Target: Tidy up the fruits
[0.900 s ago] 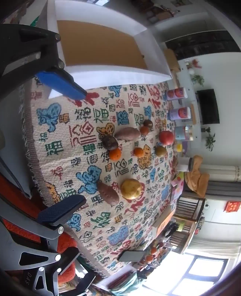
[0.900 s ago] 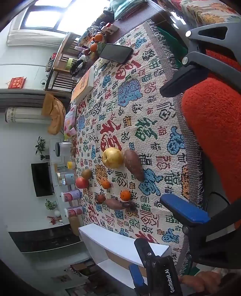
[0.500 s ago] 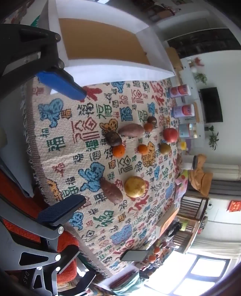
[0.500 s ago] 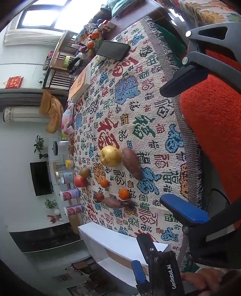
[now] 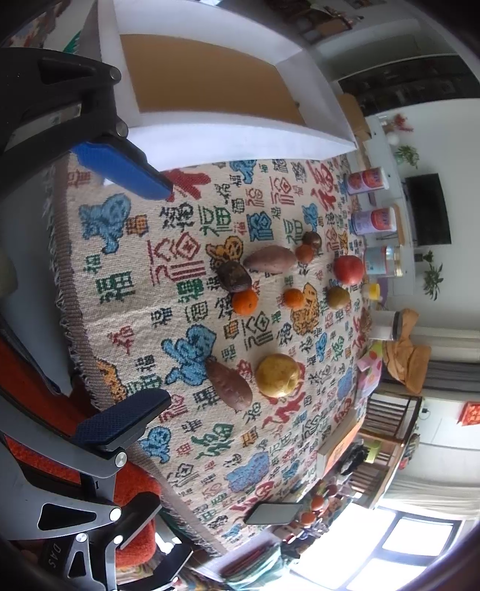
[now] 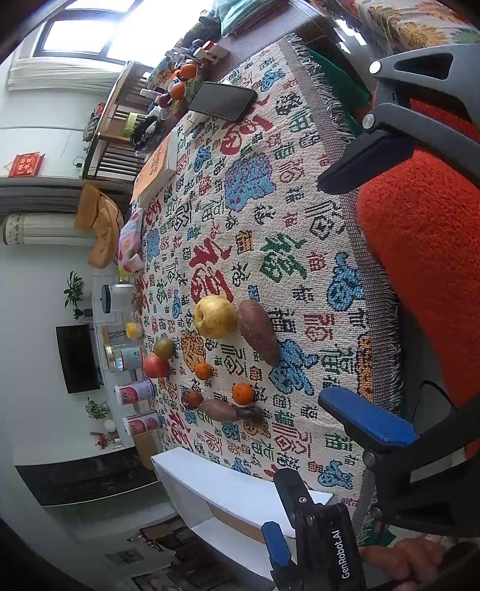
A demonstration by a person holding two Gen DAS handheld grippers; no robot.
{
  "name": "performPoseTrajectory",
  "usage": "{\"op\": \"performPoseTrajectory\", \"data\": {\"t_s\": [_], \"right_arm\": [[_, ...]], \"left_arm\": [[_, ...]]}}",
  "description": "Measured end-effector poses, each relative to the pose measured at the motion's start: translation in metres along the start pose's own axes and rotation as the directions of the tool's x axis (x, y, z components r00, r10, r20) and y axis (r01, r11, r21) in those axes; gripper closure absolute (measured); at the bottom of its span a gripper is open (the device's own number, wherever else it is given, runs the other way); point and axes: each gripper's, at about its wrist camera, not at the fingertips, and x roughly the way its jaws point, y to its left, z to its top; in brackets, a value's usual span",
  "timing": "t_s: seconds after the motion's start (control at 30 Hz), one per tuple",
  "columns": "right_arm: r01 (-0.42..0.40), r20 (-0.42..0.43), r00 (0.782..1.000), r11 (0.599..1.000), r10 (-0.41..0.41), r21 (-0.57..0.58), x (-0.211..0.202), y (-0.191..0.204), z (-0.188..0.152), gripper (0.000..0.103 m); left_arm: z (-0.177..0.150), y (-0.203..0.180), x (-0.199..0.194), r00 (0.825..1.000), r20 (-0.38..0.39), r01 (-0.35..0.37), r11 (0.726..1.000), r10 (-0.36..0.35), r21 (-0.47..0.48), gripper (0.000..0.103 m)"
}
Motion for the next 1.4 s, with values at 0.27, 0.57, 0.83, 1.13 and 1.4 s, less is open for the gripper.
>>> {"op": "performPoseTrajectory", "data": {"t_s": [0.27,0.57,0.83,1.13,1.4], "right_arm": [[0.003,-0.004,1.0,1.0,-0.003,0.002,0.0019,-0.0006,-0.0003,0.0],[0.001,-0.009,1.0,1.0,-0.001,-0.004,0.0029,0.0006,-0.0017,0.0],[0.004,-0.006,1.0,1.0,-0.004,-0.007,0.0022,0.0008,-0.0014,0.0],[0.005,-0.003,1.0,1.0,-0.005,-0.01,0.002,0.0006,-0.0019,0.0],[0.013,0.004,1.0,1.0,-0.013,-0.024,-0.0001,0.003,-0.0016,0.0]], "left_arm": [[-0.0014,0.0027,0.0028,1.0,-0.009,0.001,1.0,-0.001,-0.006,0.001],[-0.0036,0.0037,0.0044,1.0,-0.019,0.001,1.0,-0.001,-0.009,0.001],[-0.0054,0.0031,0.0054,1.0,-0.026,0.001,1.0,-0.001,-0.005,0.001],[-0.0058,0.0025,0.0053,1.0,-0.028,0.001,1.0,-0.001,-0.005,0.001],[-0.0061,0.0021,0.0048,1.0,-0.03,0.0,1.0,0.0,-0.006,0.001]]}}
